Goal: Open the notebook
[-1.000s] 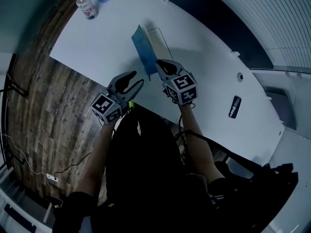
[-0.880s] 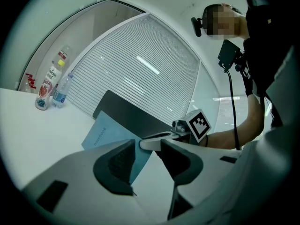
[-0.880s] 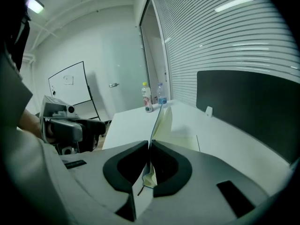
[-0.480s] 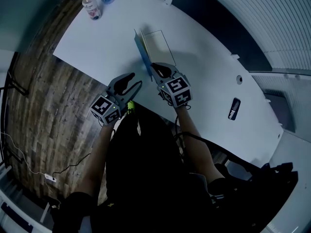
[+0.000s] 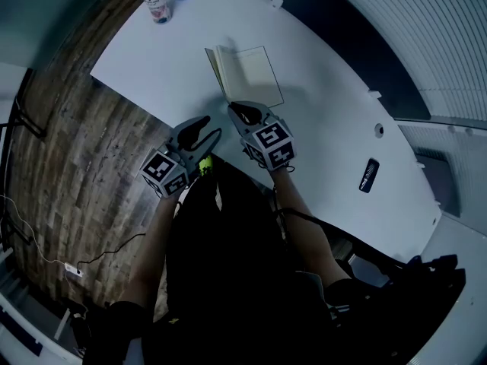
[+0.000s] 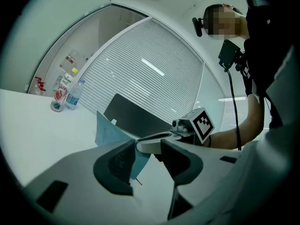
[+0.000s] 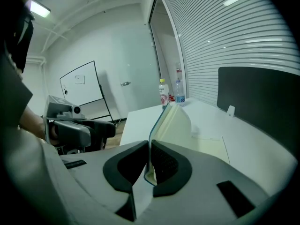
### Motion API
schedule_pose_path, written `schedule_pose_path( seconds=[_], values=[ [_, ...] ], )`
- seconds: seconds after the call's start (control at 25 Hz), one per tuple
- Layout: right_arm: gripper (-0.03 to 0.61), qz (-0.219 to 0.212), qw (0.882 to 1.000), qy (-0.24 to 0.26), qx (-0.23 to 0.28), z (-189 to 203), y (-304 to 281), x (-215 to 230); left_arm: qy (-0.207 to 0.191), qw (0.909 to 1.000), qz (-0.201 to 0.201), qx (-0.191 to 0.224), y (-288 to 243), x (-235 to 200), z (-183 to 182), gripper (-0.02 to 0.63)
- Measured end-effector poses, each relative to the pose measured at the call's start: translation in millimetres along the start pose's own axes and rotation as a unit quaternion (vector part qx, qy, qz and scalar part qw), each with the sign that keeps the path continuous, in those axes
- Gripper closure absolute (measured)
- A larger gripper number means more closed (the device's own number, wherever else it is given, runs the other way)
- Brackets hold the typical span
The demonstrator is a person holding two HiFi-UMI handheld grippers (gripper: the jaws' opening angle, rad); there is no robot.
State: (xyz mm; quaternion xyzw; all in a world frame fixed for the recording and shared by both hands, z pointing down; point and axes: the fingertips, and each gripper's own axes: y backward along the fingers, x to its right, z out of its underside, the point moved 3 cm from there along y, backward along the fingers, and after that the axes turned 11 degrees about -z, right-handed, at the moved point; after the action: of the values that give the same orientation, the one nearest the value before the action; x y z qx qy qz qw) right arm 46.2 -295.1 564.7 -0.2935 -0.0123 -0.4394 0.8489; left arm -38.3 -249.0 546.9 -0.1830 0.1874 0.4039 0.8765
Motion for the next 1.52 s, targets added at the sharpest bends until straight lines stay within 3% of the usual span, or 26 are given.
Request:
schedule_pose_path(
  seconds=[0.76, 1.52],
  values=[
    [0.558, -0.06, 0.997, -0.014, -0.042, 27, -60, -32, 0.023, 0.9979, -0.06, 0.01, 40, -37, 14, 0.462],
    [0.546, -0.098, 0.987, -0.037, -0.121, 72, -103, -37, 0.054, 0.9918, -0.113, 0.021, 73, -76, 22, 0.462]
  ],
)
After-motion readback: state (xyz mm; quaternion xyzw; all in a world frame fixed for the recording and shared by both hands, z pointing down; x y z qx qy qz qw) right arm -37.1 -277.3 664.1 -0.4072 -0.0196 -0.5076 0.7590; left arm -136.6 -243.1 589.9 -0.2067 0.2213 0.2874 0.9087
